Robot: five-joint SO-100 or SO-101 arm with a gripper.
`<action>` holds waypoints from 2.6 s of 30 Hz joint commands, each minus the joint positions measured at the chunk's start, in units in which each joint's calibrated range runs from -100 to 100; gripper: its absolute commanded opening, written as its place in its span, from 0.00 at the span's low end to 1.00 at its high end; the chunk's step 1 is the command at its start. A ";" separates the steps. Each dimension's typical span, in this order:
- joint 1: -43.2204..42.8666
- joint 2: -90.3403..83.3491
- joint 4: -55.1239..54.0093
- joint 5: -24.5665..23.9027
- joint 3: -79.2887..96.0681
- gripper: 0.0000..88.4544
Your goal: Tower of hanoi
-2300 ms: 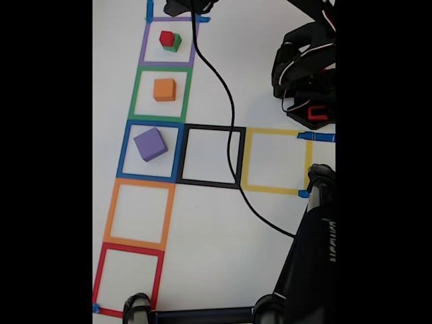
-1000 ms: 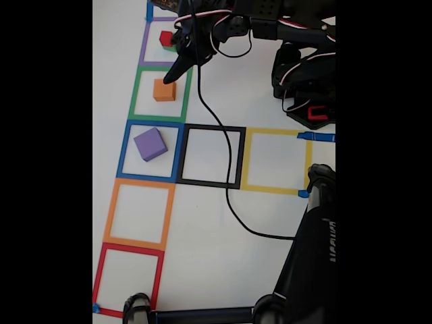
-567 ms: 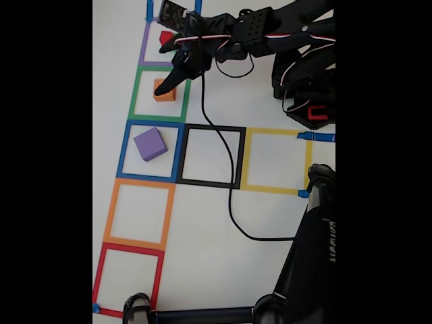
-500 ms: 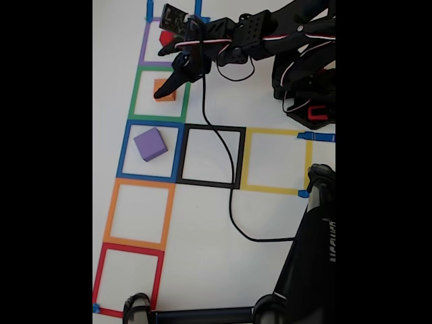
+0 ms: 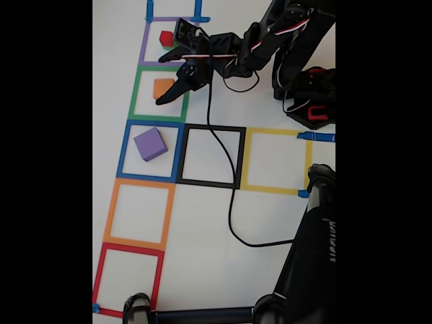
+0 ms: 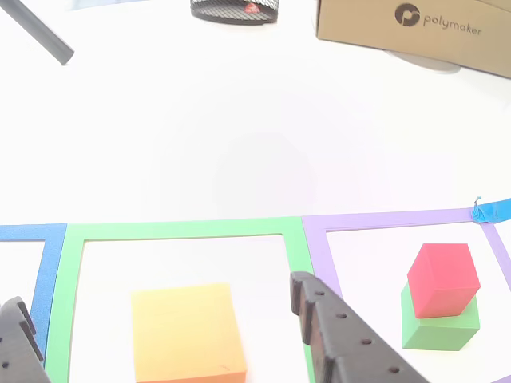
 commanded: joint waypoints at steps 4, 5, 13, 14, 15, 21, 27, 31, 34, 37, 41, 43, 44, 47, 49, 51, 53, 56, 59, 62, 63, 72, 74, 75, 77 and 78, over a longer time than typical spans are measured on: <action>0.84 9.34 -8.80 0.36 -3.14 0.44; 0.84 10.47 -9.29 0.36 -3.78 0.44; -0.22 20.24 -13.90 0.36 -9.32 0.44; -0.22 21.29 -14.31 0.36 -9.87 0.44; -0.22 22.01 -14.71 0.36 -10.32 0.44; -1.27 25.24 -16.98 0.36 -10.59 0.43; -1.27 28.55 -19.73 0.36 -10.05 0.43; -0.89 30.01 -20.70 0.36 -10.14 0.42; -0.79 30.73 -20.87 0.36 -10.50 0.42; -0.98 31.30 -21.19 0.36 -10.50 0.42; -1.37 32.03 -21.43 0.36 -10.59 0.41; -1.46 32.43 -21.59 0.36 -10.78 0.41; -1.56 32.67 -21.59 0.36 -10.87 0.41; -1.94 33.08 -21.76 0.36 -11.14 0.41; -2.52 33.24 -21.76 0.36 -11.41 0.40; -3.09 33.48 -21.76 0.36 -11.59 0.40; -3.57 33.64 -21.76 0.36 -11.96 0.40; -3.86 34.04 -21.76 0.36 -12.41 0.40; -3.67 34.13 -21.76 0.36 -12.41 0.38; -3.48 34.04 -21.76 0.36 -12.41 0.35; -3.38 34.04 -21.76 0.36 -12.41 0.34; -3.38 34.04 -21.76 0.36 -12.50 0.27; -3.38 34.04 -21.84 0.36 -12.59 0.25; -3.38 34.04 -21.84 0.36 -12.59 0.24; -3.38 34.04 -21.84 0.36 -12.68 0.22; -3.38 34.04 -21.84 0.36 -12.68 0.22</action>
